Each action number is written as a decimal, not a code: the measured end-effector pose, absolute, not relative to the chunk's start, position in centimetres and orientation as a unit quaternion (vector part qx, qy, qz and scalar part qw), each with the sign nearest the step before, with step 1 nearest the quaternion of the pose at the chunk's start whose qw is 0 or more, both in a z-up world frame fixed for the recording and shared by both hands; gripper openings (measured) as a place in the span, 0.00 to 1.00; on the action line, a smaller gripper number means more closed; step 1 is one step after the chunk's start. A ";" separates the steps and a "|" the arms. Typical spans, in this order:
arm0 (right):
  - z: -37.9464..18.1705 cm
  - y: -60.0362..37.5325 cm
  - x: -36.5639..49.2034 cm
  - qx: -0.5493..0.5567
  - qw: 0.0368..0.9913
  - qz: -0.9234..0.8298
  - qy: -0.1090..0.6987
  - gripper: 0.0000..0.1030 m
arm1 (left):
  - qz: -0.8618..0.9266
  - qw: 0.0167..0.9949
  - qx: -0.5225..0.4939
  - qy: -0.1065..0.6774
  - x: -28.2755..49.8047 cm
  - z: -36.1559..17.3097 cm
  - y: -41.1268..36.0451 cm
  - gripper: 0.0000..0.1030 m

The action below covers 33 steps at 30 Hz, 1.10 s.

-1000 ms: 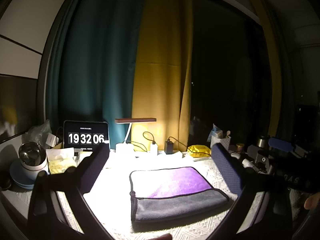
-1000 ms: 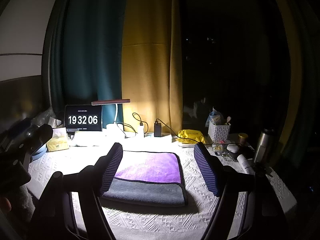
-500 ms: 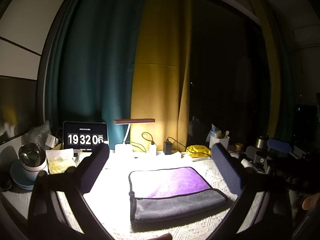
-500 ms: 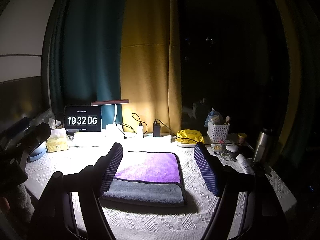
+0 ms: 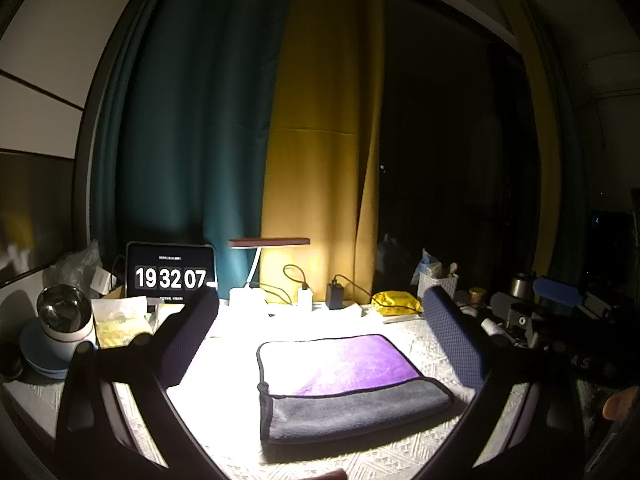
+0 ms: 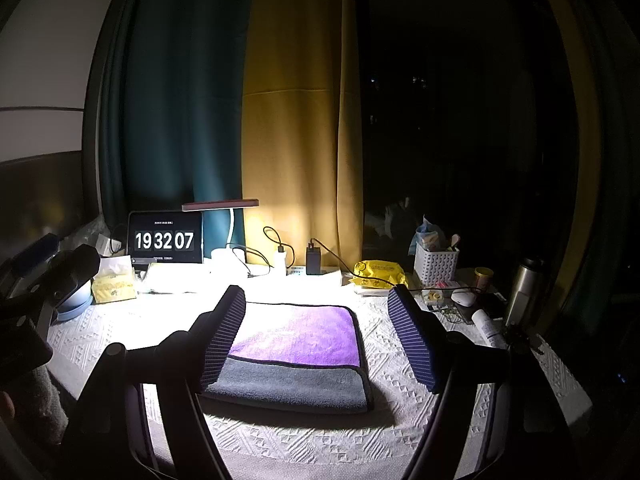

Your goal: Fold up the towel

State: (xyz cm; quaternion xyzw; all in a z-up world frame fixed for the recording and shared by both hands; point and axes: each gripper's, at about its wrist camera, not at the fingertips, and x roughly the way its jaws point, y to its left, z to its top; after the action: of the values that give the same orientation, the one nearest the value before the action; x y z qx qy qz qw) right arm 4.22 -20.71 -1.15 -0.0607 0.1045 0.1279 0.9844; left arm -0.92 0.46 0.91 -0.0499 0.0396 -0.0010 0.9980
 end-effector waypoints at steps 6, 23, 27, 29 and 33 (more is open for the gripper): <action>-1.2 -20.7 4.3 -0.057 0.985 0.126 0.105 0.74 | 0.000 0.998 -0.048 0.038 -1.2 1.0 0.4 1.00; -1.3 -21.0 4.3 -0.056 0.984 0.128 0.107 0.74 | -0.002 0.998 -0.049 0.038 -1.1 0.9 0.1 1.00; -1.4 -21.0 4.3 -0.056 0.984 0.128 0.108 0.74 | -0.002 0.998 -0.048 0.040 -1.1 1.0 0.1 1.00; -1.6 -21.1 4.4 -0.056 0.984 0.129 0.110 0.74 | -0.003 0.998 -0.049 0.042 -1.0 0.9 0.1 1.00; -2.1 -21.0 4.5 -0.058 0.983 0.129 0.116 0.74 | -0.007 0.998 -0.047 0.047 -0.7 0.7 -0.1 1.00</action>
State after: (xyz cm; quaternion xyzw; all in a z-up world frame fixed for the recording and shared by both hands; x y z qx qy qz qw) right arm 4.50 -21.02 -2.11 -0.0581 0.1161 0.1292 0.9831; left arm -0.66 -0.10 0.75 -0.0471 0.0471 -0.0068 0.9978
